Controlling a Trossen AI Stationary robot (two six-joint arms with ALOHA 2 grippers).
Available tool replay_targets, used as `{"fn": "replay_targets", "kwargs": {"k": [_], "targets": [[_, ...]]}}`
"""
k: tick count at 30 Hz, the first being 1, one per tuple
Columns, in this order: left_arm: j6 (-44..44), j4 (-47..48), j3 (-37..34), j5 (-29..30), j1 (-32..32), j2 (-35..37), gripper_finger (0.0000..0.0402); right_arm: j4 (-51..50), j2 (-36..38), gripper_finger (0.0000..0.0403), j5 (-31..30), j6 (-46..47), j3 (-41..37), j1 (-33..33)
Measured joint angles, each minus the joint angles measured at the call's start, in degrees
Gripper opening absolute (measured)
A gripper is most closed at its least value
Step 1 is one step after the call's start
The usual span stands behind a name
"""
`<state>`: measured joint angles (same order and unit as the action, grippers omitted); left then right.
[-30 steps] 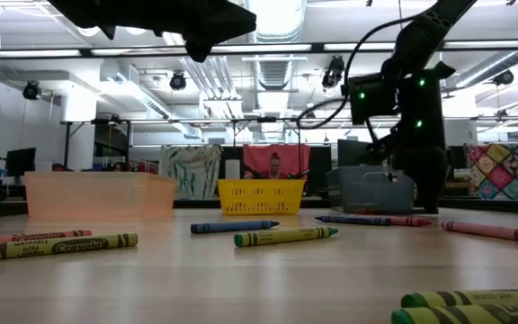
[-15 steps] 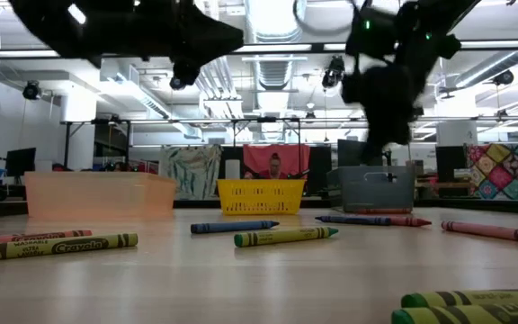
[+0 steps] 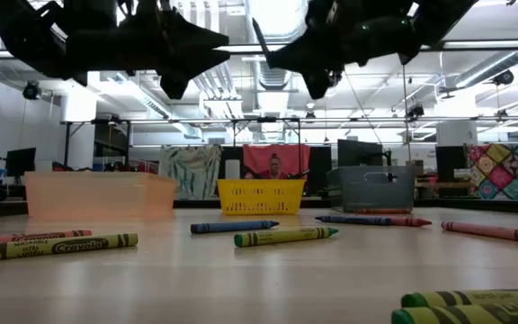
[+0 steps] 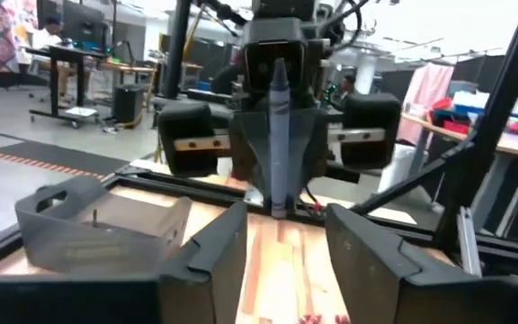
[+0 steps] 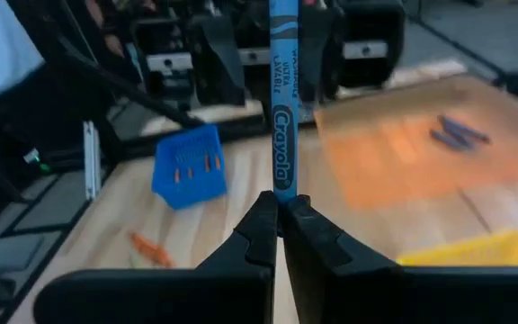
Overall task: Sort crayons
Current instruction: Put the blue crayon into the orange bin
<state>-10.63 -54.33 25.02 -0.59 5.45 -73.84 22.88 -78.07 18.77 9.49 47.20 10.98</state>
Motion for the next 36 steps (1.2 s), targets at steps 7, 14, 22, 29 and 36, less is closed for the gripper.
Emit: {"fn": "replay_targets", "kwargs": {"k": [7,14,22,29,36], "targets": [[2.1,0.2,3.1,0.1,0.0,-0.1,0.0155,3.3,-1.1,0.0009,0.8,-0.6,0.0,0.0],[3.1,-0.1,7.8,0.3,0.0,-5.7,0.0155,3.6,-1.3,0.0009,1.0,-3.0,0.2,-0.9],[4.0,0.0,13.9,-1.7,0.0,-12.3,0.0151,3.6,-1.4,0.0009,1.0,-3.6,0.2,-1.0],[4.0,0.0,14.6,-1.9,0.0,-12.9,0.0132,3.5,-1.4,0.0009,1.0,-3.8,0.2,-1.0],[3.9,0.3,14.6,-2.0,0.0,-12.9,0.0073,3.5,-1.4,0.0009,0.9,-3.8,0.2,-1.0]]}}
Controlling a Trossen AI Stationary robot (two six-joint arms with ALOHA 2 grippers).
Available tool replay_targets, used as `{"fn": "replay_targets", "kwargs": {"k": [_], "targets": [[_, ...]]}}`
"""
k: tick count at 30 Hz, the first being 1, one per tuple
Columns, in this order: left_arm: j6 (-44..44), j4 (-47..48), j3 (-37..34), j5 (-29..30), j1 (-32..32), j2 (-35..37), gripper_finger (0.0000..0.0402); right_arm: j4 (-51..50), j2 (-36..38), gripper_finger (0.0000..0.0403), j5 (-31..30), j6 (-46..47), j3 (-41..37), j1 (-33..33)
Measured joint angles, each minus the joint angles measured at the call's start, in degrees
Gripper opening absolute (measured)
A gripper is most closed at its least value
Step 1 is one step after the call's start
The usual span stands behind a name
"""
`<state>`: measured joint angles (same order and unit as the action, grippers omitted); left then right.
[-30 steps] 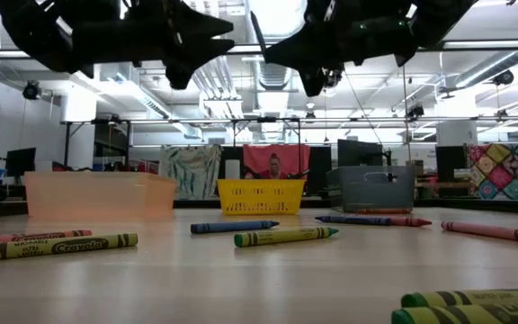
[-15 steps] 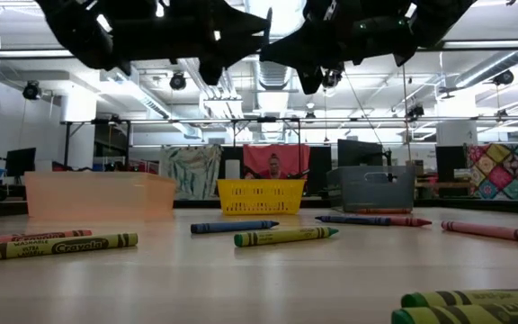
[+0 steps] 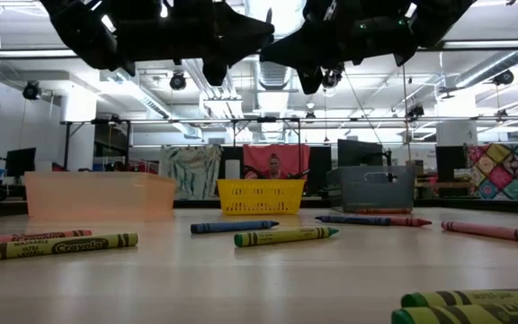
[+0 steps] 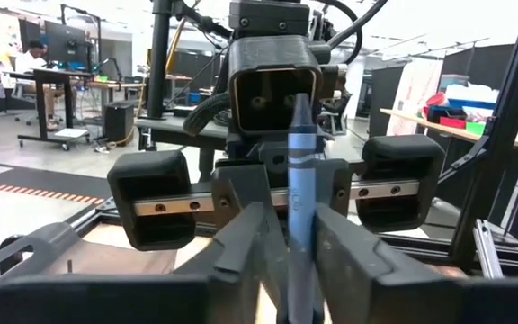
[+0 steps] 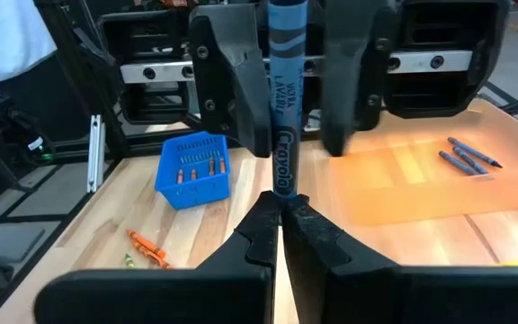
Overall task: Sort crayons
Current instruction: Put the blue crayon into the orange bin
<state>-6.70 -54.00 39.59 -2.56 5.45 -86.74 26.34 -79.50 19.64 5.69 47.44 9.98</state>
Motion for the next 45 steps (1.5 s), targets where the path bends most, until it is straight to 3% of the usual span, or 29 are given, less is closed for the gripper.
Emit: {"fn": "replay_targets", "kwargs": {"k": [5,13,20,24,30,33,37,45], "targets": [[0.0,0.0,0.0,-0.2,0.0,0.0,0.0011,-0.1,0.0,0.0009,-0.2,0.2,0.0,0.0],[0.0,0.2,-0.1,-0.1,0.0,0.3,0.0005,-0.6,0.3,0.0019,-0.2,3.0,0.1,0.1],[0.1,8.4,-0.1,0.6,0.1,3.9,0.0002,-1.5,1.4,0.0081,-1.5,4.1,0.1,0.2],[0.4,23.9,0.0,5.7,1.4,11.0,0.0001,-9.3,2.6,0.0114,-7.6,4.2,2.1,0.2],[0.0,75.2,10.1,19.7,8.5,20.1,0.0001,-29.9,3.2,0.0138,-16.9,4.1,9.4,0.2],[-0.4,94.8,15.3,21.7,13.7,19.4,0.0001,-34.9,2.7,0.0142,-17.9,3.3,12.3,0.2],[1.2,105.0,17.5,19.5,19.5,16.6,0.0001,-35.8,2.7,0.0137,-18.1,2.7,13.2,0.1],[3.7,111.7,17.4,16.0,26.3,7.7,0.0000,-36.4,2.8,0.0134,-18.1,2.2,12.1,0.1]]}}
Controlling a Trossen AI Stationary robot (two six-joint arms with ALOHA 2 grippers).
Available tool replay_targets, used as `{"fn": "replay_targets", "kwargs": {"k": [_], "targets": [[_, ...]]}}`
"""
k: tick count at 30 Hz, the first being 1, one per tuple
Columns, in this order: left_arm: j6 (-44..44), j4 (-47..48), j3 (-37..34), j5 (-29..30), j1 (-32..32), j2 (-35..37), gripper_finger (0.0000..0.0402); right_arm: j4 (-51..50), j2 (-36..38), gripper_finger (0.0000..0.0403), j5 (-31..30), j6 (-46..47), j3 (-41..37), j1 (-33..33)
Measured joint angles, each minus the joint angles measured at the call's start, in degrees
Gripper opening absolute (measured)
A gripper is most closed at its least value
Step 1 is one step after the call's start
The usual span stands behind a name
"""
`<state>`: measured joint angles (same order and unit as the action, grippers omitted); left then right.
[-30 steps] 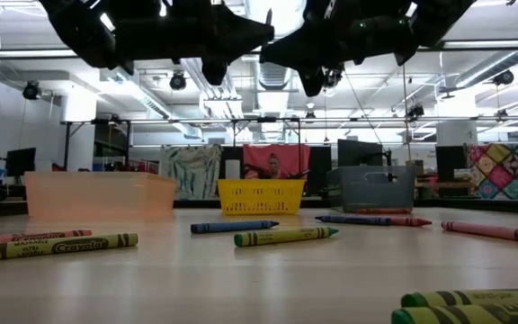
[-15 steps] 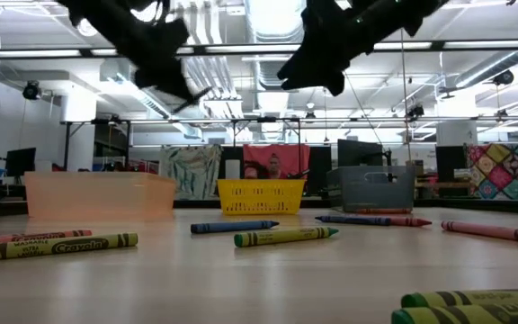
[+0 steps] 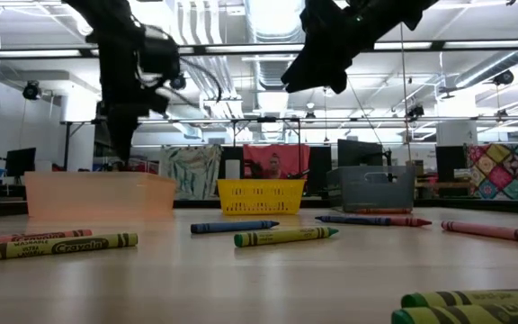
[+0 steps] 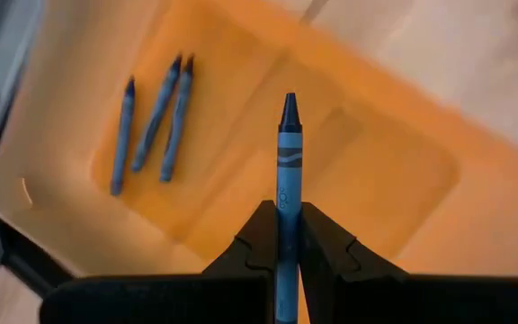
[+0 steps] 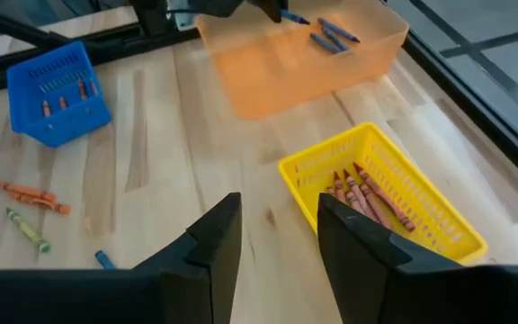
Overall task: Sort crayons
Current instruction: Put the blue crayon into the orange bin
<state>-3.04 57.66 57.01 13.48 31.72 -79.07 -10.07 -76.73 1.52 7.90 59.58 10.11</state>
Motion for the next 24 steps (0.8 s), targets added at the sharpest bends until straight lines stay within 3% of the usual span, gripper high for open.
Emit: {"fn": "replay_targets", "kwargs": {"k": [8,15,24], "targets": [[4.3,0.2,0.0,4.0,5.1,-7.7,0.0000,-0.4,0.0,0.0141,0.0,0.5,-0.7,0.0],[16.4,-3.4,0.0,4.0,8.3,-10.6,0.0003,-0.5,0.0,0.0137,0.0,0.7,-0.7,0.0],[26.6,-7.1,0.0,4.1,10.5,-12.3,0.0047,-0.5,0.0,0.0143,0.0,1.2,-0.7,0.0]]}}
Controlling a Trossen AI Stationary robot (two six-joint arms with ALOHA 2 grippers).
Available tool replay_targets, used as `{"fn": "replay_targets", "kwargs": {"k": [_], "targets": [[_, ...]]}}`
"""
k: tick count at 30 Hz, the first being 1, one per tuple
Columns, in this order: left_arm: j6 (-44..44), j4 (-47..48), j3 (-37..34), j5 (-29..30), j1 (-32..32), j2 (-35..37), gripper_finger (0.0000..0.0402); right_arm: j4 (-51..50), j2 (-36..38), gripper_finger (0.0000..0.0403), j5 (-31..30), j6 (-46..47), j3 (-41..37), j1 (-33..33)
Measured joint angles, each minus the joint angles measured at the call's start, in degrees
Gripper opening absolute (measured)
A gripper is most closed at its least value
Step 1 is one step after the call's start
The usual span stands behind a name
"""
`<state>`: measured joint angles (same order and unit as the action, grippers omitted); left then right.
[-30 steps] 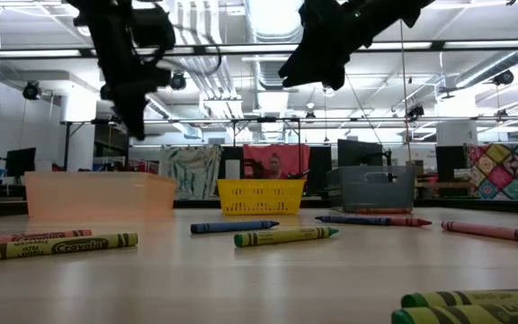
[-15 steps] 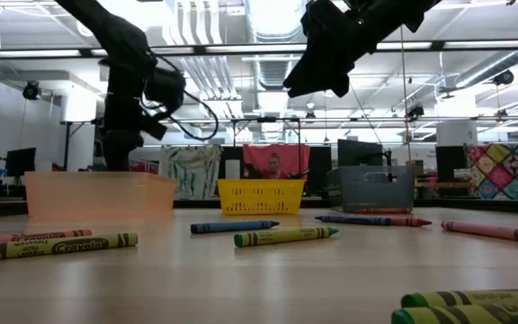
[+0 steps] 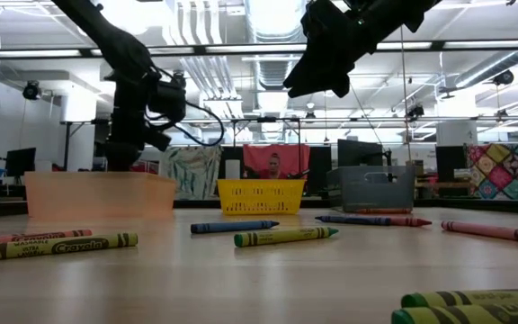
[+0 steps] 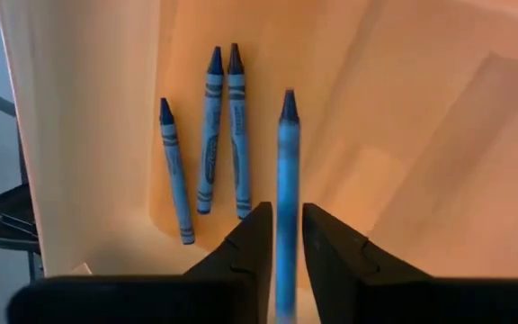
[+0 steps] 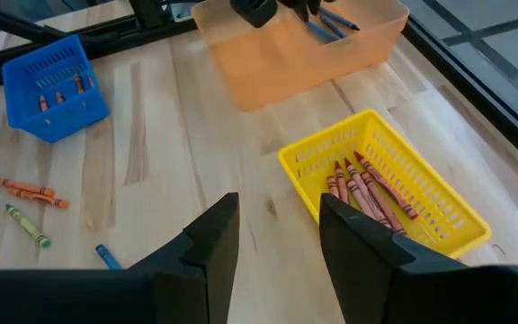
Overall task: Sort crayons
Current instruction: Put the blue crayon into the orange bin, then put the red crayon into the yellow bin
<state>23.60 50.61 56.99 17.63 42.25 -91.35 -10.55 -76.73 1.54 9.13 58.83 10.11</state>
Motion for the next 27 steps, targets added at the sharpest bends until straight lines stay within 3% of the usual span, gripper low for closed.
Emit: {"fn": "replay_targets", "kwargs": {"k": [8,16,22,27], "targets": [[-0.9,-0.7,0.1,0.0,1.0,0.2,0.0077,0.0,0.0,0.0145,0.0,0.3,0.0,0.0],[-9.6,-2.3,0.4,-1.6,-1.1,5.6,0.0076,-1.7,0.0,0.0138,0.2,4.8,0.0,-0.1],[-18.0,-8.4,-0.1,-7.8,-6.4,13.5,0.0076,-8.2,0.0,0.0129,0.5,12.6,-0.1,-0.3],[-23.1,-17.3,-0.2,-8.0,-14.5,19.3,0.0076,-9.7,-0.1,0.0128,0.6,17.0,-0.1,-2.5]]}}
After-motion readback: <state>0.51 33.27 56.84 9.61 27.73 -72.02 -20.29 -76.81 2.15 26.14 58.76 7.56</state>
